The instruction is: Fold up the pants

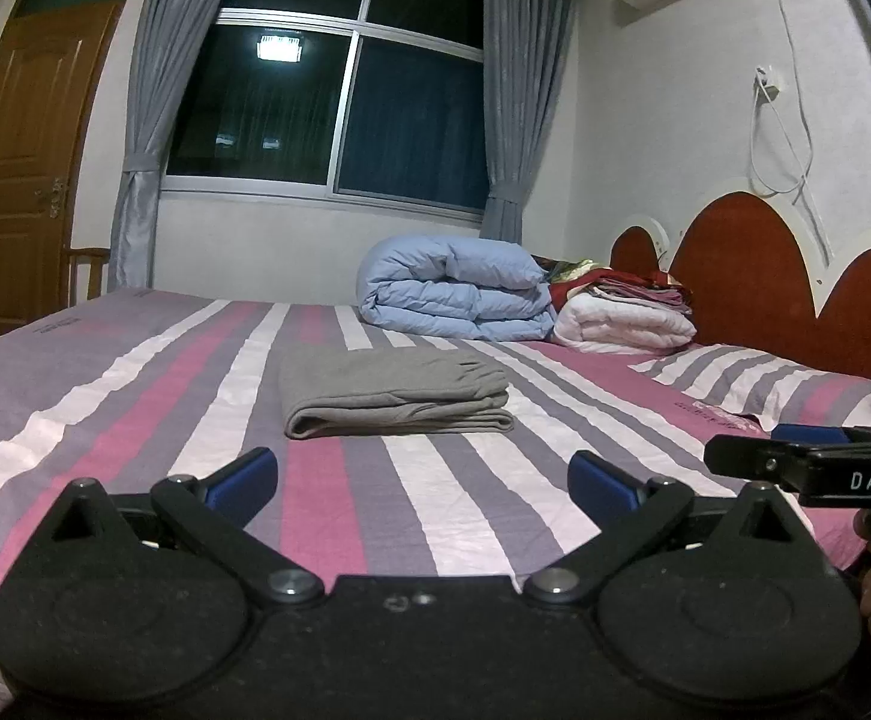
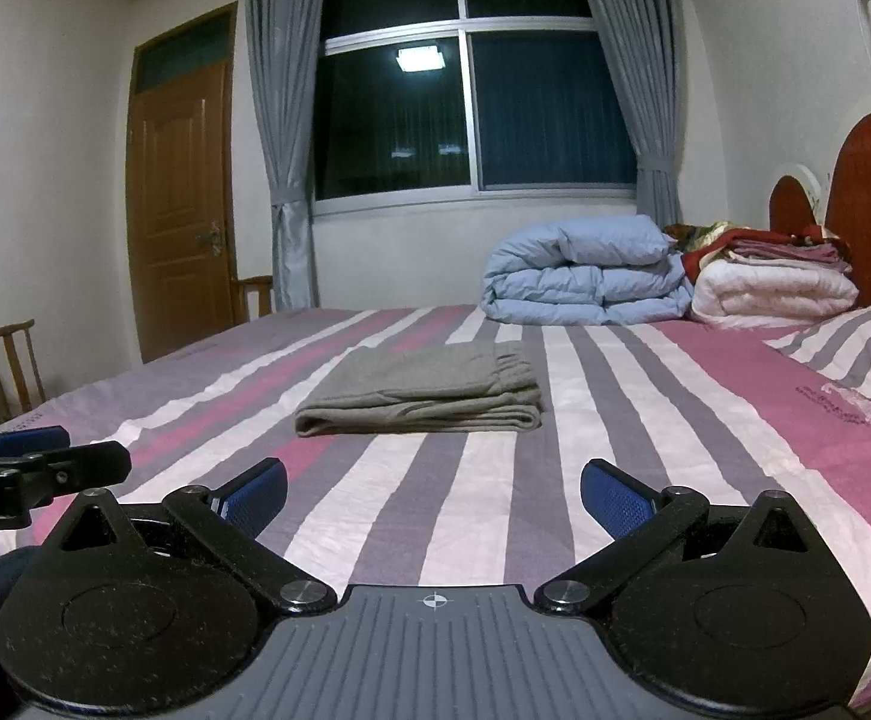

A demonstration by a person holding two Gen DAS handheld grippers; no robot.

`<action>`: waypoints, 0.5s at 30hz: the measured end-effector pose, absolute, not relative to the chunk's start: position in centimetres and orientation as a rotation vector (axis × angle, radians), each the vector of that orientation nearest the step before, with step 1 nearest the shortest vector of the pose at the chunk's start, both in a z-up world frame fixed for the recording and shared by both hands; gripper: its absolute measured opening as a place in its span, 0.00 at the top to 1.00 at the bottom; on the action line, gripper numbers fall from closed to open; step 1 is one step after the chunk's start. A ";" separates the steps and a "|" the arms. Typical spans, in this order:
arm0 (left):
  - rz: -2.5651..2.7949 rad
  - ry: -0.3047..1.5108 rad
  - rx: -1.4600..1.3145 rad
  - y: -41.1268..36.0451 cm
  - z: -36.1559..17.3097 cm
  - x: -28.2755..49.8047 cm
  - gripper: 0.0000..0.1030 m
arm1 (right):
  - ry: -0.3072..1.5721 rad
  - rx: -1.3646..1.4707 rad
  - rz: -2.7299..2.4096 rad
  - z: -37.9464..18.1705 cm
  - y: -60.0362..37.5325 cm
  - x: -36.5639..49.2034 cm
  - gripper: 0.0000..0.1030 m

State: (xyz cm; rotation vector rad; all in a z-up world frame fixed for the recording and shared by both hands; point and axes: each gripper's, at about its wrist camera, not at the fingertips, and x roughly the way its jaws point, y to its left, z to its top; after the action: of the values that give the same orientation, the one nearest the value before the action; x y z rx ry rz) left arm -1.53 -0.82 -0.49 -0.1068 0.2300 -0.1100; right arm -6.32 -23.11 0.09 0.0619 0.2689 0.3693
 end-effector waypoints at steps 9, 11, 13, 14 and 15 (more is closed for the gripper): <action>-0.111 0.229 -0.106 -0.9 -0.5 -1.5 0.06 | 0.269 0.061 0.370 0.1 -23.1 -6.3 0.00; -0.111 0.229 -0.106 -0.9 -0.5 -1.5 0.06 | 0.270 0.062 0.370 0.2 -23.1 -6.3 0.00; -0.111 0.230 -0.106 -0.9 -0.6 -1.5 0.06 | 0.270 0.061 0.370 0.2 -23.1 -6.3 0.00; -0.110 0.229 -0.106 -0.9 -0.6 -1.5 0.06 | 0.270 0.062 0.371 0.2 -23.2 -6.3 0.00; -0.112 0.230 -0.106 -0.9 -0.5 -1.4 0.06 | 0.270 0.062 0.370 0.2 -23.1 -6.3 0.00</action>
State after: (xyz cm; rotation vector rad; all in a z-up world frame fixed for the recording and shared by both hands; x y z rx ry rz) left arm -1.43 -0.90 -0.54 -0.1060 0.2296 -0.1116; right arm -6.30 -23.14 0.17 0.0617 0.2698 0.3703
